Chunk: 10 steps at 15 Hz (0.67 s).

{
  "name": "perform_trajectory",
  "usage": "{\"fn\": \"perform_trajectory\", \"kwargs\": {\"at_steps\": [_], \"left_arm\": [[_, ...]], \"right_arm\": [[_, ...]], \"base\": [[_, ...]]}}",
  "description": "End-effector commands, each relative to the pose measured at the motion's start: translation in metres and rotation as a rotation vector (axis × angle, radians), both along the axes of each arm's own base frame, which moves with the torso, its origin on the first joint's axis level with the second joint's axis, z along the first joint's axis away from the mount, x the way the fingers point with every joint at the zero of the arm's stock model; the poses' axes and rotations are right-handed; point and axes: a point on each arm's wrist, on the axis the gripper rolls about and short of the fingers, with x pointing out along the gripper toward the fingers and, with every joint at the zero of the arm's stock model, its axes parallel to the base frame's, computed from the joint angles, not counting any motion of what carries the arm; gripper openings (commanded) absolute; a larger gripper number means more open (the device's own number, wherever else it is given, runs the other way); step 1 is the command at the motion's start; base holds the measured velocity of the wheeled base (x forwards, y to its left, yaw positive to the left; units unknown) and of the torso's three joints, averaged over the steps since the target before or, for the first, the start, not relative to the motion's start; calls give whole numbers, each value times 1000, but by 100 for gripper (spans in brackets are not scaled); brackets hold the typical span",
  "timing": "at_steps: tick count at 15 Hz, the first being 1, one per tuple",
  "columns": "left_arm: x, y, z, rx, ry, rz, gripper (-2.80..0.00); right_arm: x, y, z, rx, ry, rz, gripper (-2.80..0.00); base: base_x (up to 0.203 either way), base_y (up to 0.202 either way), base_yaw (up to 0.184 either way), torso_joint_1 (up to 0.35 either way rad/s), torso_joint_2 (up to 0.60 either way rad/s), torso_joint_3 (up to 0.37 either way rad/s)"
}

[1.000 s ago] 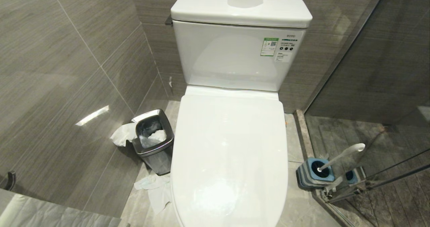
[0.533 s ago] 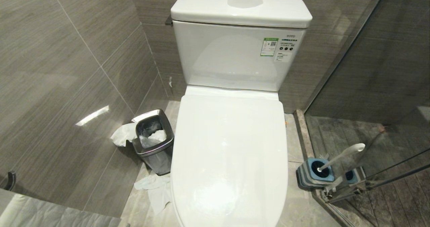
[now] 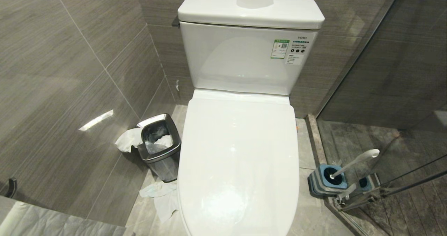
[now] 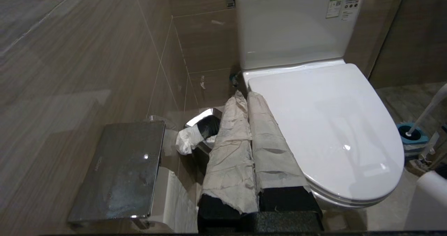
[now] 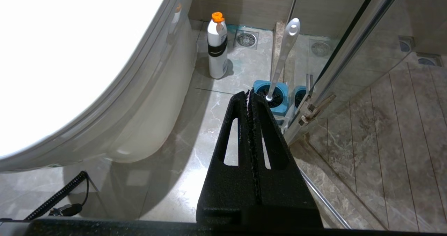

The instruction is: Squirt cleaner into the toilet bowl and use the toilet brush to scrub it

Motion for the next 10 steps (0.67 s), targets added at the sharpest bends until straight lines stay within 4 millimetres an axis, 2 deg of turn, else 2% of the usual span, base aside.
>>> {"fn": "perform_trajectory", "kwargs": {"at_steps": [1,4,7,10], "left_arm": [[-9,2,-27,28,-39,4,-280],[11,2,-36,32,-12,8,-280],[58,2,-52,20,-29,18,-280],[102,2,-81,-17,-62,33,-280]], "right_arm": [[0,0,0,0,1,0,-280],[0,0,0,0,1,0,-280],[0,0,0,0,1,0,-280],[0,0,0,0,1,0,-280]], "base": [[0,0,0,0,0,0],[0,0,0,0,0,0],[0,0,0,0,0,0],[0,0,0,0,0,0]]}}
